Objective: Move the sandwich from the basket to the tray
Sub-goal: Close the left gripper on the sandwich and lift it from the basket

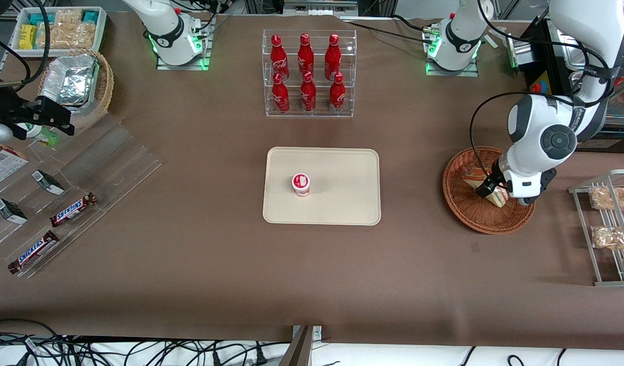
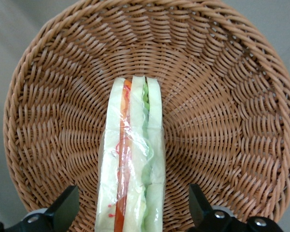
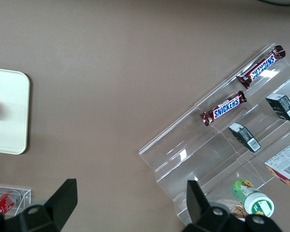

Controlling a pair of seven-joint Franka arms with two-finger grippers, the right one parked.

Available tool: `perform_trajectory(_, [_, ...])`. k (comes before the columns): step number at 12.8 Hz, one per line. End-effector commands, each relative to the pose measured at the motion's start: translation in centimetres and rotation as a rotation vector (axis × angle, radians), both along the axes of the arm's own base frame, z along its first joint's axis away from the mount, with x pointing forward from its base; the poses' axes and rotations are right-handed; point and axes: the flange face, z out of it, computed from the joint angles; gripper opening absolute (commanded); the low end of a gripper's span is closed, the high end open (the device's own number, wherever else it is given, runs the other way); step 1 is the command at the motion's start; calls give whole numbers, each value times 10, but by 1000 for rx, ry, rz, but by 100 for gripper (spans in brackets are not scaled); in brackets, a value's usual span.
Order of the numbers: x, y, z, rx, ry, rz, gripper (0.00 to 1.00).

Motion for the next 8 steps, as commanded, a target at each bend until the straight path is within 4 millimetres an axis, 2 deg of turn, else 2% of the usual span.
perform_trajectory(1, [-8, -1, 5, 25, -12, -12, 100])
perform_trajectory(3, [-8, -2, 4, 28, -9, -14, 97])
perform_trajectory(6, [-8, -1, 4, 29, -8, -6, 50])
perform_trajectory(7, [-8, -1, 4, 29, -7, -6, 45])
perform_trajectory(8, [-7, -1, 5, 30, -7, -7, 44])
